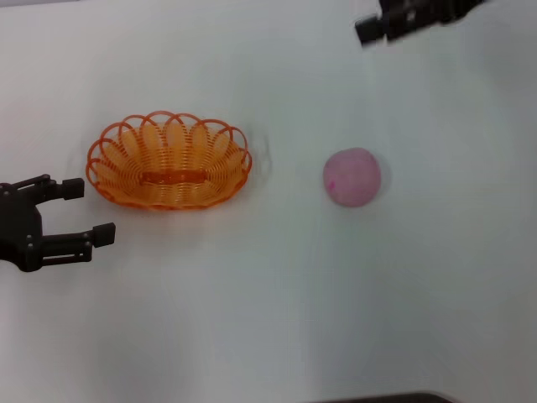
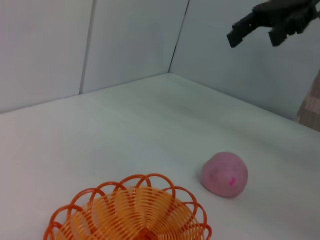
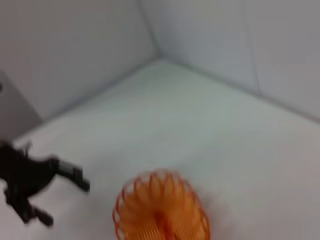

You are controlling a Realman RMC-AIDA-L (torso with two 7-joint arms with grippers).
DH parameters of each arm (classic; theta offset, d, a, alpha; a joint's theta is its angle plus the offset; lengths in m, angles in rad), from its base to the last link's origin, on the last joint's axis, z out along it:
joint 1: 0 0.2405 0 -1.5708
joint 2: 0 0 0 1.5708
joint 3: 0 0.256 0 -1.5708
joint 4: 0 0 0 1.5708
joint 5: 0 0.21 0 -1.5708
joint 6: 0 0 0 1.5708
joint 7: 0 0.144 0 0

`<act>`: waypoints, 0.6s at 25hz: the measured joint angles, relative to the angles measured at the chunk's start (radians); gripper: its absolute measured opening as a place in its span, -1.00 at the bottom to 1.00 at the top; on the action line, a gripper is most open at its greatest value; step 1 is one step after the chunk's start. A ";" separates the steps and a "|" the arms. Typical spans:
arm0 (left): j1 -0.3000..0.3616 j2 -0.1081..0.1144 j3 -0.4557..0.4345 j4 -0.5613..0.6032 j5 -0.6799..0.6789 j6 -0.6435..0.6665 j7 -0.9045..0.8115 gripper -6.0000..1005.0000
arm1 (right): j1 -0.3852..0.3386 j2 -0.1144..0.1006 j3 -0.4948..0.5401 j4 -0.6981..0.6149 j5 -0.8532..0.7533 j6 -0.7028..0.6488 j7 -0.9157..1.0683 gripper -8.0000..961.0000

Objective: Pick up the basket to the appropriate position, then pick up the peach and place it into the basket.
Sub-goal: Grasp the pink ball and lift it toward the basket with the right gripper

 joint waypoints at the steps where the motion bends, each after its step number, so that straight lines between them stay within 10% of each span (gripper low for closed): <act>1: 0.000 0.000 0.000 0.000 0.000 0.001 0.000 0.78 | 0.016 0.005 -0.010 -0.015 -0.039 -0.013 0.007 0.84; 15: -0.001 0.000 -0.002 0.007 0.000 0.018 -0.010 0.79 | 0.061 0.070 -0.354 0.017 -0.296 0.129 0.100 0.84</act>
